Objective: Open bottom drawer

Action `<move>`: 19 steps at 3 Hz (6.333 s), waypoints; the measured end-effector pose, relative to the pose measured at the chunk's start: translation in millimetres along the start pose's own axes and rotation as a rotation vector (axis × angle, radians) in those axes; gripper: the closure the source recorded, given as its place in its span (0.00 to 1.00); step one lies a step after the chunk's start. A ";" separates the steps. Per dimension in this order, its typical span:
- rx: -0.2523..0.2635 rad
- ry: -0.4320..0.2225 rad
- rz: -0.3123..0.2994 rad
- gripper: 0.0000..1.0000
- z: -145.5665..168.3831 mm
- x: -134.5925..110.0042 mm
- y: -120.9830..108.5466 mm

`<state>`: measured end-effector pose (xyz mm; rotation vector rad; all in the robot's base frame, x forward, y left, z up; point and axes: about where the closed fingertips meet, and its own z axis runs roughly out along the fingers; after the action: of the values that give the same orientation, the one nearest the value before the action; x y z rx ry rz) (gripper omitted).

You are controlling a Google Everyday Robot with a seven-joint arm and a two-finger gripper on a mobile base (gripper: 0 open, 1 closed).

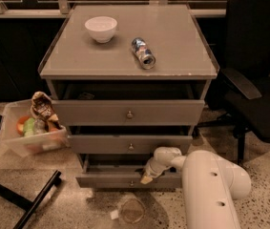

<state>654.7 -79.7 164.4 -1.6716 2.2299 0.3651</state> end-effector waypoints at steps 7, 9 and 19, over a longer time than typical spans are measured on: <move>-0.214 -0.201 -0.134 0.42 -1.9 2.9 129.4; -0.214 -0.201 -0.134 0.89 -6.3 1.6 124.4; -0.372 -0.192 -0.241 0.15 -18.2 7.4 258.3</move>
Offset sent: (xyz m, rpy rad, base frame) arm -0.0594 0.0192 -0.0172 0.1251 0.0574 0.1136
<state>402.8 -21.3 179.9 -1.9660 1.8782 0.8791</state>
